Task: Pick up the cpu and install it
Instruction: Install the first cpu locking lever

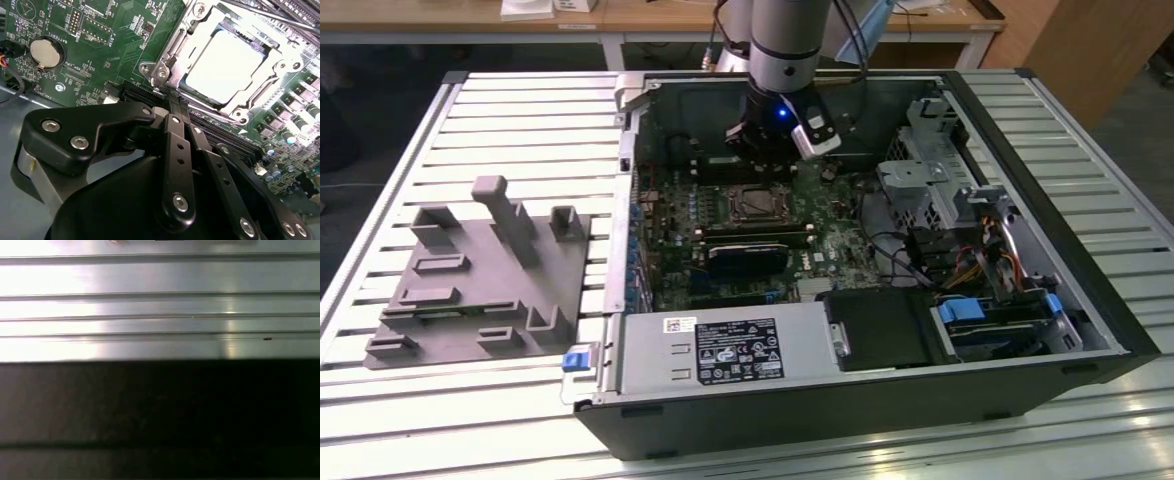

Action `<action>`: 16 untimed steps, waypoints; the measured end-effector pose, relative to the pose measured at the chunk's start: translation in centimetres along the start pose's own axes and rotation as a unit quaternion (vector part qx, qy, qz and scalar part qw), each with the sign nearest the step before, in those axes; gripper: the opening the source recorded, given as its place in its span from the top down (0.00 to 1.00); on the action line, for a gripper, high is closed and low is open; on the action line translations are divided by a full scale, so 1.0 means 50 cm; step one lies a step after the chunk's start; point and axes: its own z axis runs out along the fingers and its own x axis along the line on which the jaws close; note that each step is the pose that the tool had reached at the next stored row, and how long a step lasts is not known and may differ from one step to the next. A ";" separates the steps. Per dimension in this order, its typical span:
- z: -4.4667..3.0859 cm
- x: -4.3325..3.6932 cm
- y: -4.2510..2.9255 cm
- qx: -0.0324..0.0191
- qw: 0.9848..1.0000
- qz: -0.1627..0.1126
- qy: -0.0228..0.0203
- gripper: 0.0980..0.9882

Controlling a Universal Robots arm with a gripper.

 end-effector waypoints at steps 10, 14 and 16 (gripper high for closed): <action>-0.006 0.000 0.001 0.000 1.000 0.000 0.000 0.99; -0.006 0.000 0.001 0.000 1.000 0.000 0.000 0.99; -0.006 0.000 0.001 0.002 1.000 0.000 0.000 0.99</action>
